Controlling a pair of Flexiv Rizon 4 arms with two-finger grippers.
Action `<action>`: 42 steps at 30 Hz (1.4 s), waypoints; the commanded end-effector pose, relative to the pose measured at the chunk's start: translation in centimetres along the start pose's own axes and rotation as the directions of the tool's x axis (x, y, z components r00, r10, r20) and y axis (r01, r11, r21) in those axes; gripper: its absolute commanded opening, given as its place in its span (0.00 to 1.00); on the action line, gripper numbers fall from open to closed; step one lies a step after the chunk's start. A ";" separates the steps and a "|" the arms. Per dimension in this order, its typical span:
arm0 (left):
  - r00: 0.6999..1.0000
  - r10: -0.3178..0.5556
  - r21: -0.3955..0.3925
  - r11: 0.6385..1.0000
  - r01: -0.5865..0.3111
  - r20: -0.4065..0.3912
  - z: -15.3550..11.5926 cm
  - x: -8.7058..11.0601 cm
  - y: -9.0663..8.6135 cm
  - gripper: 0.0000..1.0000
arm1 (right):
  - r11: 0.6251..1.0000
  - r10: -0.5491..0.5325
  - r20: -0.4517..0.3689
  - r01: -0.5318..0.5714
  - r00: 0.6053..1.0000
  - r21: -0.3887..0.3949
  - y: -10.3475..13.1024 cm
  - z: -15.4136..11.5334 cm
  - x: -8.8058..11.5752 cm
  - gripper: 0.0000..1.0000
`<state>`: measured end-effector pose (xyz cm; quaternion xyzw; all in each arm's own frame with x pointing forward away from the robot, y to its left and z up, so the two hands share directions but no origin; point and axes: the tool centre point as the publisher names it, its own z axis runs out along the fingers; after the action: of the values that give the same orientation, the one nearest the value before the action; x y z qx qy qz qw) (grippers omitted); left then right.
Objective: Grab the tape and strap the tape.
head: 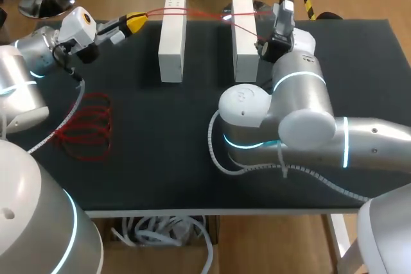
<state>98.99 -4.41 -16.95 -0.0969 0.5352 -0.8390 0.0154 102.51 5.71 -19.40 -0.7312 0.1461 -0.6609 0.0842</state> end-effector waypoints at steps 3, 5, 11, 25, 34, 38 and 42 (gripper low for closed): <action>1.000 0.002 -0.001 1.000 -0.002 0.005 0.1 0.1 0.0 0.00 | 1.000 0.000 0.000 0.000 1.000 0.002 0.2 -0.3 0.3 1.00; 1.000 0.002 -0.001 1.000 -0.002 0.005 0.1 0.1 0.0 0.00 | 1.000 0.000 -0.001 0.000 1.000 0.001 0.2 -0.3 0.3 1.00; 1.000 0.002 -0.001 1.000 -0.002 0.005 0.1 0.1 0.0 0.00 | 1.000 0.003 -0.002 -0.003 1.000 -0.004 0.5 -0.2 0.3 1.00; 1.000 0.002 -0.001 1.000 -0.002 0.005 0.1 0.1 0.0 0.00 | 1.000 0.002 -0.010 -0.002 1.000 -0.006 0.8 0.2 0.5 0.49; 1.000 0.002 -0.001 1.000 -0.002 0.005 0.1 0.1 0.0 0.00 | 1.000 0.000 -0.008 0.000 1.000 -0.001 0.6 0.0 0.5 0.49; 1.000 0.002 -0.001 1.000 -0.002 0.005 0.1 0.1 0.0 0.00 | 1.000 0.001 -0.004 -0.001 1.000 0.005 0.4 -0.4 0.4 0.49; 1.000 0.002 -0.001 1.000 -0.002 0.005 0.1 0.1 0.0 0.00 | 1.000 0.005 0.001 -0.005 1.000 0.009 0.3 -0.8 0.3 0.49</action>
<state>98.99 -4.41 -16.95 -0.0969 0.5352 -0.8390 0.0155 102.08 5.41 -19.36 -0.7281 0.1447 -0.6639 0.0899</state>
